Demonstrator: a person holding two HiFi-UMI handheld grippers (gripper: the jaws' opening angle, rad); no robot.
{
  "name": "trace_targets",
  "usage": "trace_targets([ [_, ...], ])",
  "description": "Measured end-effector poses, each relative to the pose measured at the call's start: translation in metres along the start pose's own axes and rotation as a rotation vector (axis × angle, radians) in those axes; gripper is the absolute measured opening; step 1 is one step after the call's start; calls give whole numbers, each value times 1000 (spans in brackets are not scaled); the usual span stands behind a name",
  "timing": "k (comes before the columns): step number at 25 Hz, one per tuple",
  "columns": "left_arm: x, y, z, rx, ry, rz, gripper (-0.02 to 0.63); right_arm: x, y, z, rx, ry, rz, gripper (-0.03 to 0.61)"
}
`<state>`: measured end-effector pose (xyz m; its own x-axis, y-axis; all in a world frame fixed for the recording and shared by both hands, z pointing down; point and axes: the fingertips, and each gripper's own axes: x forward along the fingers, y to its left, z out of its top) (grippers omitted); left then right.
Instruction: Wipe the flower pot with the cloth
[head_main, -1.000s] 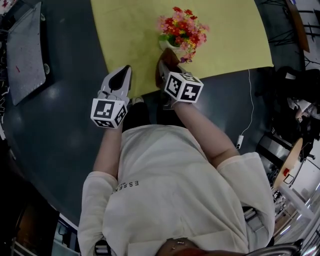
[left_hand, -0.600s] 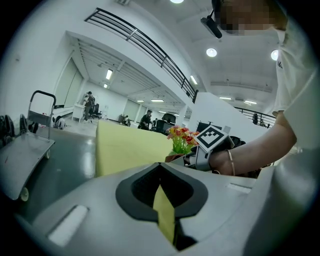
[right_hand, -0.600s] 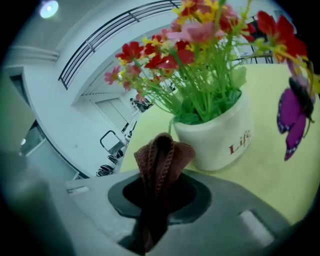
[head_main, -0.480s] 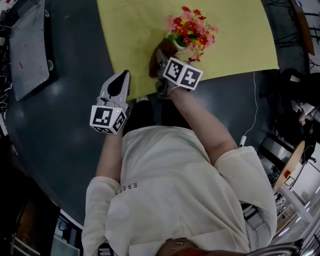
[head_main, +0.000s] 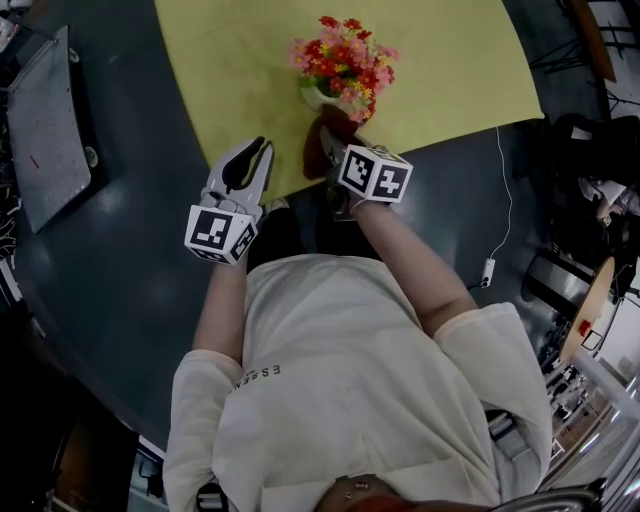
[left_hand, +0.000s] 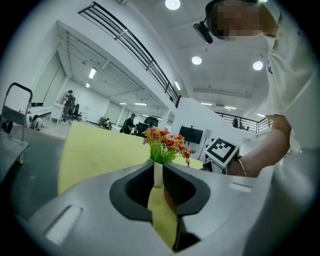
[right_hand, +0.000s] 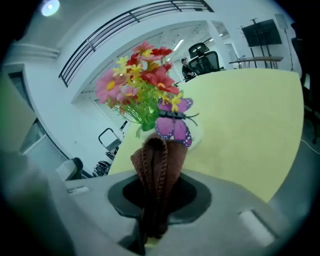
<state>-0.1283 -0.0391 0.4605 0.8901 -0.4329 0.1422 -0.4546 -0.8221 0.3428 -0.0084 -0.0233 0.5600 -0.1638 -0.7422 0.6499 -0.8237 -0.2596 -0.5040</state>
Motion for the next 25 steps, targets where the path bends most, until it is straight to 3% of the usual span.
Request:
trace_targets([
  [8,54,-18,-20,106,133,-95,229,-42,-79,21,-144,38,-73,57],
  [9,62,-17,-24,134,153,-96,269,-44,-90,26,-162,42,-85,58],
  [11,80,-14,-36,189,206,-94,431,-49,-112,39,-181,45,-103,58],
  [12,89,-13,-41,208,232,-98,473,-51,-122,46,-188,45,-111,57],
  [16,120,-12,-45,248,267,-139,515,-48,-146,73,-219,59,-118,57],
  [21,151,5,-43,285,285,-162,520,-34,-153,96,-252,83,-74,57],
  [25,169,2,-53,309,335,-248,555,-26,-161,105,-179,93,-49,58],
])
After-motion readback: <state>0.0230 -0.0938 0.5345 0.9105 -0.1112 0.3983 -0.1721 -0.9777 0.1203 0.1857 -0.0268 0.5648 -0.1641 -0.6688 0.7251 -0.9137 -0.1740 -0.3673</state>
